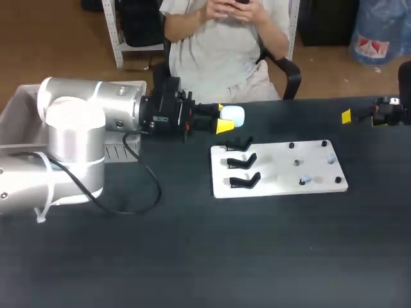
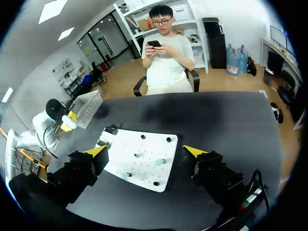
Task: Pick up each earbud case from the left stands, insert the matching earbuds, close the lid, and place the case in the box.
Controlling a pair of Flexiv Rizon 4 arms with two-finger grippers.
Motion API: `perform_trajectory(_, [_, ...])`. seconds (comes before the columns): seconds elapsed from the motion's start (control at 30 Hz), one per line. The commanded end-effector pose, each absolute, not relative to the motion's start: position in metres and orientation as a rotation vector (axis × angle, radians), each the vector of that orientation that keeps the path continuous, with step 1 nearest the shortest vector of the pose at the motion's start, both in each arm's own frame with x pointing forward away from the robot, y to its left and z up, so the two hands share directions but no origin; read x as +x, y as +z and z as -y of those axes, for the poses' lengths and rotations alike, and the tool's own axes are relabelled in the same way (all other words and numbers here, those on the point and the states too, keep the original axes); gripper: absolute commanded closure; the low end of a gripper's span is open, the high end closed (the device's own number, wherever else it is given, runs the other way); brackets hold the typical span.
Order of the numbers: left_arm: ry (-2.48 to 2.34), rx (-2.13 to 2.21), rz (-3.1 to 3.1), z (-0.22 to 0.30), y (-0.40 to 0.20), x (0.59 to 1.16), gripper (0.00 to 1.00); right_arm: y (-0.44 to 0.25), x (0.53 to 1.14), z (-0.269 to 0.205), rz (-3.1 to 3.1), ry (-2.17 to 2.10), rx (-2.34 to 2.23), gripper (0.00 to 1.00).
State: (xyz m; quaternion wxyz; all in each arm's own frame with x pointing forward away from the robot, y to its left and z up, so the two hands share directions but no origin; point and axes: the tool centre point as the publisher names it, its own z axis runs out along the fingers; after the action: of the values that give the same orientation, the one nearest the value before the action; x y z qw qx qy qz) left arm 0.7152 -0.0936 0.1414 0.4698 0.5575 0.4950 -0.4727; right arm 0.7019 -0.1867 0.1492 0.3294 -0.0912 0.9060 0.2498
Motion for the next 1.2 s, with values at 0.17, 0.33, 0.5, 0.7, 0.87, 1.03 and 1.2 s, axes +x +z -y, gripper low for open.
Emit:
perform_trajectory(0.17, [-1.051, 1.262, -1.268, 0.091, 0.142, 0.704, 1.0, 0.15, 0.702, 0.187, -2.372, 0.652, -0.239, 0.0])
perform_trajectory(0.33, [-1.051, 1.262, -1.268, 0.091, 0.142, 0.704, 1.0, 0.15, 0.702, 0.187, -2.372, 0.652, -0.239, 0.0])
perform_trajectory(0.5, [-1.051, 1.262, -1.268, 0.091, 0.142, 0.704, 1.0, 0.15, 0.702, 0.187, -2.372, 0.652, -0.239, 0.0])
perform_trajectory(0.7, [-1.051, 1.262, -1.268, 0.091, 0.142, 0.704, 1.0, 0.15, 0.702, 0.187, -2.372, 0.652, -0.239, 0.0])
perform_trajectory(0.87, [-1.053, 1.276, -1.253, 0.101, 0.145, 0.697, 1.0, 0.149, 0.691, 0.183, -2.384, 0.687, -0.249, 0.0])
perform_trajectory(1.03, [-1.09, 1.283, -1.231, 0.112, 0.143, 0.693, 1.0, 0.155, 0.675, 0.175, -2.383, 0.696, -0.287, 0.0])
perform_trajectory(1.2, [-1.125, 1.304, -1.211, 0.125, 0.141, 0.688, 1.0, 0.161, 0.658, 0.162, -2.376, 0.715, -0.33, 0.0])
